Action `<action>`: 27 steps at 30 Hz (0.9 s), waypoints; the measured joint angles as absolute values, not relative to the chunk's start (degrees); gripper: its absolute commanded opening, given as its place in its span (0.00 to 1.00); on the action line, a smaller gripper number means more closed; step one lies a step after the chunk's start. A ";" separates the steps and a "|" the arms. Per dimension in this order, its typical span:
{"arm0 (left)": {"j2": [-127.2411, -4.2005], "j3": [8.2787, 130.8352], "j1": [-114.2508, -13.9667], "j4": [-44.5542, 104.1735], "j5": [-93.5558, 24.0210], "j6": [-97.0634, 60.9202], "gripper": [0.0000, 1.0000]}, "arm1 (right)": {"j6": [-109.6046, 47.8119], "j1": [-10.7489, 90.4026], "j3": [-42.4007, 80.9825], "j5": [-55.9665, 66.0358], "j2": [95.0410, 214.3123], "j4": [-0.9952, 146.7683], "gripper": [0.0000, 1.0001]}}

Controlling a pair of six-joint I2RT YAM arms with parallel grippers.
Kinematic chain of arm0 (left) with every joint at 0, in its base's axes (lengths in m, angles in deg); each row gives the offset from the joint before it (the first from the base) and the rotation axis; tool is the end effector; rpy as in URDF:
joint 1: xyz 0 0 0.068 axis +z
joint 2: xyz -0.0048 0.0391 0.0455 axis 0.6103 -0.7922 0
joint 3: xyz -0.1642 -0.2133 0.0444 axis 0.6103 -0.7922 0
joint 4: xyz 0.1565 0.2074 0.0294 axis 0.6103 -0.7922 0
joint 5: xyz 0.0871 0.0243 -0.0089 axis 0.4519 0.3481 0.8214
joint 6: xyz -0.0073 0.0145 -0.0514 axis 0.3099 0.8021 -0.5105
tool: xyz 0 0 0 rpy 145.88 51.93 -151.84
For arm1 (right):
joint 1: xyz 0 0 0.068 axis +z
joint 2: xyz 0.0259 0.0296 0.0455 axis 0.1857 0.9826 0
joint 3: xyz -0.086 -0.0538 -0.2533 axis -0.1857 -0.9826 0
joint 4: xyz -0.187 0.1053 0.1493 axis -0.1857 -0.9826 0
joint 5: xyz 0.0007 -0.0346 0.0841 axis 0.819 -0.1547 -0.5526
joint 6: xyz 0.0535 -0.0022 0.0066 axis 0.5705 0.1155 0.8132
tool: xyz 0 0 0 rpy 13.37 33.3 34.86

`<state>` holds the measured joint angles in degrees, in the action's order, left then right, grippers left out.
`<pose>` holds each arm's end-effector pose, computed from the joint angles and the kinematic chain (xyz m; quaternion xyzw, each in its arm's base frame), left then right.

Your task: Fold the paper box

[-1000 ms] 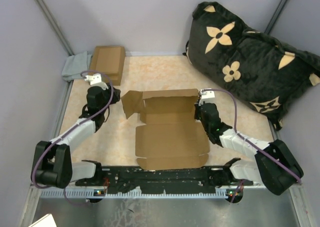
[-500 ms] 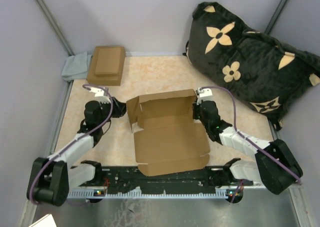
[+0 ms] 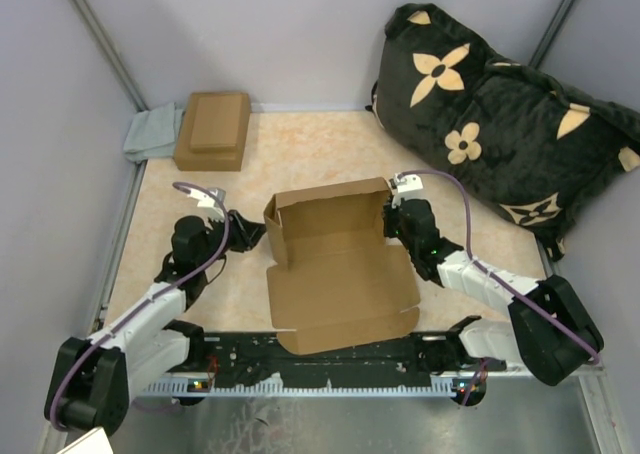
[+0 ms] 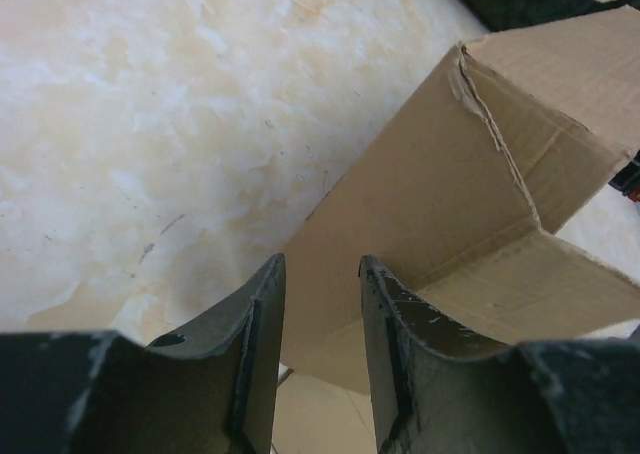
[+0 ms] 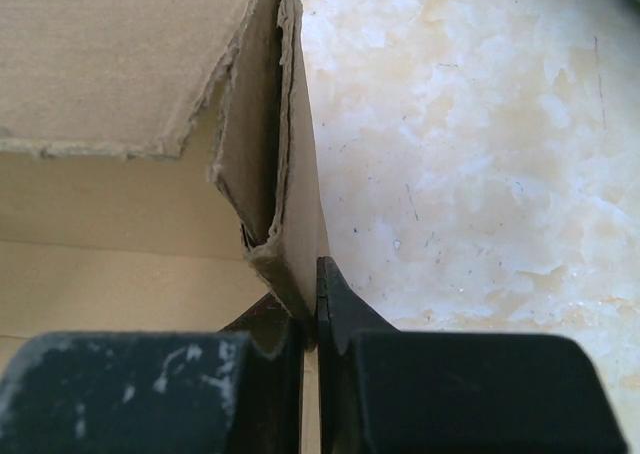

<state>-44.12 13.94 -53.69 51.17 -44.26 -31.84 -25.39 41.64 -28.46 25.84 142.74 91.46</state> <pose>0.1894 -0.0658 0.2003 0.0321 0.7826 -0.3292 0.5274 0.2182 0.1212 0.2008 -0.0720 0.8290 0.1124 0.5431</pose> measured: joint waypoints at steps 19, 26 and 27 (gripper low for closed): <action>-38.24 12.09 -63.61 47.54 -43.02 -33.21 0.46 | -25.02 41.64 -28.05 25.01 142.70 90.61 0.00; -40.73 13.75 -65.99 46.34 -38.84 -31.51 0.50 | -25.07 41.53 -28.05 24.55 142.54 90.52 0.00; -40.73 14.43 -66.45 45.71 -37.84 -31.11 0.50 | -25.07 41.53 -28.05 24.47 142.54 90.48 0.00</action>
